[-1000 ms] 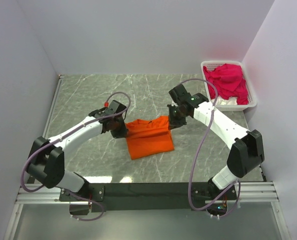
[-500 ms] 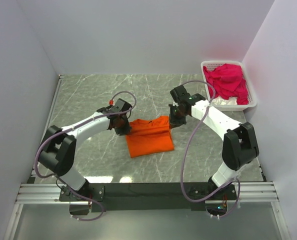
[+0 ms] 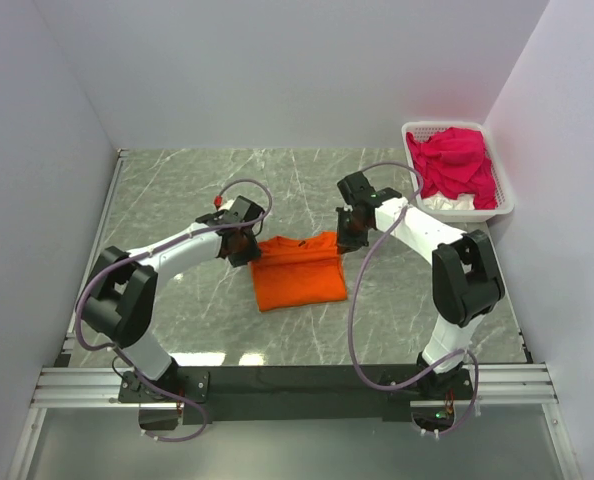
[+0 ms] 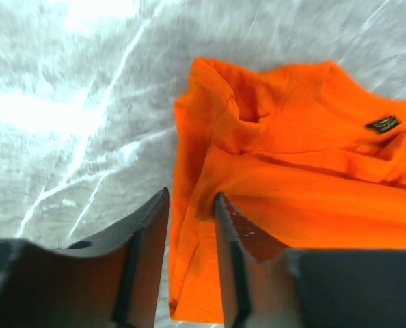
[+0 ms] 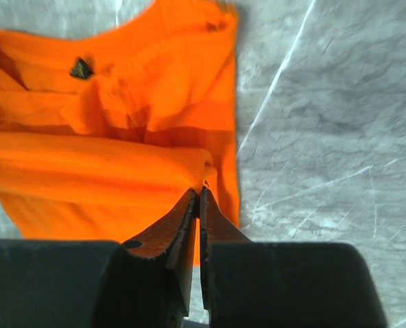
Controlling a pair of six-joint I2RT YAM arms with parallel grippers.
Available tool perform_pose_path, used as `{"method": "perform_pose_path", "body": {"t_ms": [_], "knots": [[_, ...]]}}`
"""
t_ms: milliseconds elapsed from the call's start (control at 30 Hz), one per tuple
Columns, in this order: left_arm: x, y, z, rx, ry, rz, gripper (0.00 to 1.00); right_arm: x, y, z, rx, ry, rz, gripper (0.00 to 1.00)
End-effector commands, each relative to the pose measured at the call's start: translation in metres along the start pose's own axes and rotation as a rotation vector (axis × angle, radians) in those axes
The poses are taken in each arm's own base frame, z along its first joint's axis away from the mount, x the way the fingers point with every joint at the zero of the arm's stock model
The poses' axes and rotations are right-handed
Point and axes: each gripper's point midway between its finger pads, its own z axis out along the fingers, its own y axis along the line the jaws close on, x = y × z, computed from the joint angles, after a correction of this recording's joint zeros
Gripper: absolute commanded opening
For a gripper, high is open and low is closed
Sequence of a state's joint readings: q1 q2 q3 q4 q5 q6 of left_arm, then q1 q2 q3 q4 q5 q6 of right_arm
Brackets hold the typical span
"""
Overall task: Fold and stack the t-shirts
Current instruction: Fold the tshirt
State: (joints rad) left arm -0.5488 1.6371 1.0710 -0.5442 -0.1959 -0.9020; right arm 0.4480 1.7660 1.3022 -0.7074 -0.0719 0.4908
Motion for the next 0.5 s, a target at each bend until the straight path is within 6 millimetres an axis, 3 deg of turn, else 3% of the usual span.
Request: {"method": "perform_pose_path", "body": {"t_ms": [0, 67, 133, 267, 300, 367, 400, 467], "knots": [[-0.038, -0.004, -0.02, 0.036, -0.163, -0.014, 0.39, -0.029, -0.01, -0.011, 0.04, -0.126, 0.038, 0.1], [-0.043, -0.005, -0.024, 0.043, -0.182, -0.012, 0.45, -0.031, -0.011, -0.012, 0.044, -0.138, 0.054, 0.13], [-0.045, -0.009, -0.032, 0.07, -0.192, -0.02, 0.58, -0.032, -0.014, -0.015, 0.059, -0.158, 0.075, 0.25], [-0.042, -0.012, -0.055, 0.145, -0.236, -0.025, 0.83, -0.045, -0.022, -0.033, 0.076, -0.288, 0.113, 0.32], [-0.035, -0.008, -0.055, 0.143, -0.232, -0.016, 0.86, -0.051, -0.019, -0.049, 0.047, -0.343, 0.115, 0.34], [-0.029, -0.01, -0.068, 0.173, -0.249, 0.001, 0.88, -0.055, -0.013, -0.058, -0.003, -0.403, 0.084, 0.34], [-0.024, -0.007, -0.068, 0.167, -0.255, 0.011, 0.88, -0.056, -0.004, -0.07, -0.059, -0.435, 0.057, 0.34], [-0.015, -0.016, -0.075, 0.21, -0.266, 0.044, 0.83, -0.048, 0.018, -0.075, -0.182, -0.428, -0.039, 0.34]]}}
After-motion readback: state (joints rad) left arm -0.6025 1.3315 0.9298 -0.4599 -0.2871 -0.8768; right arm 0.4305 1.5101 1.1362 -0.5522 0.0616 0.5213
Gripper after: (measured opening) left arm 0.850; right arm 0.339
